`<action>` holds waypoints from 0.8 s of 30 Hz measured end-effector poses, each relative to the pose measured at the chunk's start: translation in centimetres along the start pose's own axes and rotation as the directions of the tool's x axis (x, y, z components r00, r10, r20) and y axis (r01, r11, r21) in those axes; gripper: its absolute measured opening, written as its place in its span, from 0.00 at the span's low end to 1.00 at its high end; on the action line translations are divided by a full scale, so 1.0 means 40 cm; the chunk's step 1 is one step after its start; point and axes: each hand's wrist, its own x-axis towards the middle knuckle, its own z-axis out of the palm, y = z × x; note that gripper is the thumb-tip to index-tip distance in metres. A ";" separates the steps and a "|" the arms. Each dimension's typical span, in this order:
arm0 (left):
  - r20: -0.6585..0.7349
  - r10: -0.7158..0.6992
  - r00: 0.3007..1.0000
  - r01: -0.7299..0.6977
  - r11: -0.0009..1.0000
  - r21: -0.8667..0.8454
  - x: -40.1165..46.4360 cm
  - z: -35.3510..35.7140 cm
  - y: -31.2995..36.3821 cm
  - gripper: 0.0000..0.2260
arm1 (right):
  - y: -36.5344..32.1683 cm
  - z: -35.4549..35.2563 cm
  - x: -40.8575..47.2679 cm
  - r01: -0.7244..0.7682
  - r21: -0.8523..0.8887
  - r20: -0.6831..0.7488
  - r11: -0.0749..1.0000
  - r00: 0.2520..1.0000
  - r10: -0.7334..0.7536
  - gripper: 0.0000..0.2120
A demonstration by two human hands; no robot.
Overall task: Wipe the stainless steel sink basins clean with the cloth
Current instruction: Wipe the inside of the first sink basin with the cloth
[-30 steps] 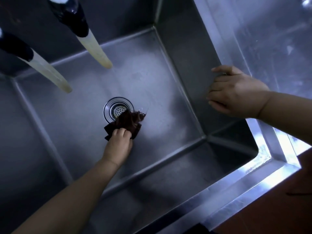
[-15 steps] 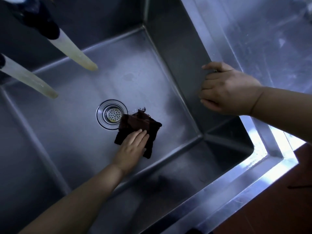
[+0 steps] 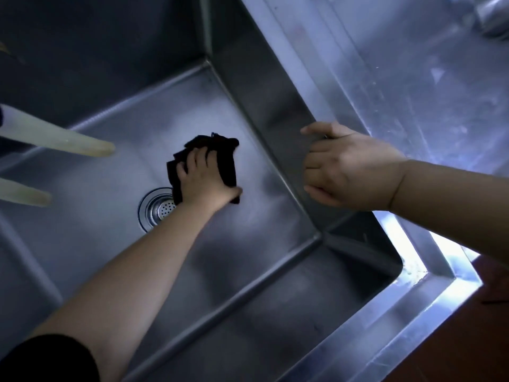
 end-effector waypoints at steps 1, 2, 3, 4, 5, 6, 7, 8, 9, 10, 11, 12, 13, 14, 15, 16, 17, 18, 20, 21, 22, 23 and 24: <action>-0.035 0.006 0.999 -0.006 1.000 0.007 0.027 -0.015 -0.002 0.44 | 0.001 0.002 -0.001 0.000 0.000 0.000 1.000 1.000 0.000 0.16; -0.048 0.040 0.998 -0.037 0.998 0.057 0.048 -0.018 -0.008 0.43 | 0.001 0.003 -0.003 -0.001 -0.001 -0.005 1.000 1.000 0.001 0.16; -0.037 0.092 0.995 -0.086 0.988 0.132 0.060 -0.009 -0.018 0.41 | 0.001 0.003 -0.003 -0.003 -0.003 -0.012 1.000 1.000 0.002 0.16; -0.017 0.145 0.989 -0.138 0.970 0.200 0.068 0.004 -0.026 0.39 | 0.002 0.005 -0.004 -0.003 -0.004 -0.015 1.000 1.000 0.003 0.16; -0.005 0.176 0.984 -0.169 0.953 0.252 0.067 0.019 -0.030 0.37 | 0.001 0.006 -0.005 -0.001 -0.003 -0.011 1.000 1.000 0.001 0.16; -0.006 0.191 0.982 -0.181 0.940 0.290 0.059 0.036 -0.026 0.36 | 0.001 0.007 -0.005 0.002 0.000 -0.004 1.000 1.000 -0.002 0.16; -0.014 0.216 0.976 -0.200 0.927 0.318 0.044 0.051 -0.013 0.36 | 0.001 0.009 -0.004 0.003 0.002 0.001 1.000 1.000 -0.003 0.16; -0.002 0.266 0.964 -0.249 0.905 0.346 0.023 0.069 0.007 0.36 | 0.001 0.010 -0.003 0.001 0.003 0.006 1.000 1.000 -0.001 0.16; 0.023 0.340 0.940 -0.325 0.872 0.366 -0.002 0.088 0.032 0.35 | 0.001 0.010 -0.003 0.000 0.003 0.011 1.000 1.000 0.000 0.16; 0.039 0.434 0.900 -0.417 0.833 0.363 -0.034 0.106 0.057 0.35 | 0.002 0.011 -0.002 0.000 0.001 0.016 1.000 1.000 0.000 0.16; 0.052 0.517 0.854 -0.502 0.797 0.336 -0.071 0.126 0.078 0.34 | 0.001 0.010 -0.003 -0.002 -0.001 0.020 1.000 1.000 0.002 0.16; 0.065 0.585 0.809 -0.577 0.766 0.283 -0.110 0.148 0.098 0.32 | 0.000 0.010 -0.004 -0.006 -0.004 0.024 1.000 1.000 0.006 0.16; 0.114 0.645 0.755 -0.652 0.721 0.235 -0.151 0.167 0.115 0.29 | 0.000 0.010 -0.004 -0.009 -0.008 0.031 1.000 0.999 0.009 0.16; 0.155 0.695 0.702 -0.712 0.676 0.192 -0.190 0.185 0.128 0.27 | 0.000 0.011 -0.005 -0.011 -0.011 0.041 1.000 0.999 0.012 0.17; 0.194 0.723 0.663 -0.749 0.648 0.142 -0.227 0.205 0.139 0.24 | -0.001 0.012 -0.006 -0.012 -0.013 0.053 1.000 0.999 0.013 0.17; 0.208 0.748 0.630 -0.774 0.626 0.094 -0.258 0.223 0.145 0.22 | -0.002 0.012 -0.006 -0.012 -0.014 0.060 1.000 0.998 0.013 0.17; 0.198 0.781 0.593 -0.802 0.595 0.057 -0.279 0.233 0.150 0.21 | -0.003 0.012 -0.005 -0.013 -0.015 0.060 1.000 0.998 0.014 0.17; 0.198 0.814 0.546 -0.832 0.554 0.021 -0.290 0.240 0.152 0.20 | -0.003 0.011 -0.005 -0.013 -0.016 0.058 1.000 0.998 0.014 0.17; 0.253 0.856 0.451 -0.882 0.470 -0.021 -0.269 0.243 0.148 0.20 | -0.003 0.011 -0.004 -0.013 -0.014 0.052 1.000 0.999 0.013 0.17; 0.295 0.869 0.397 -0.906 0.422 -0.025 -0.248 0.239 0.144 0.21 | -0.002 0.010 -0.004 -0.011 -0.008 0.051 1.000 0.999 0.011 0.17; 0.330 0.882 0.335 -0.932 0.363 -0.024 -0.223 0.231 0.144 0.22 | -0.002 0.009 -0.004 -0.010 0.000 0.049 1.000 0.999 0.010 0.17; 0.360 0.893 0.270 -0.956 0.292 -0.008 -0.194 0.226 0.147 0.22 | -0.001 0.009 -0.004 -0.011 0.006 0.045 1.000 0.999 0.011 0.17; 0.384 0.899 0.212 -0.974 0.226 0.008 -0.168 0.224 0.151 0.23 | -0.001 0.009 -0.004 -0.013 0.011 0.041 1.000 0.999 0.013 0.17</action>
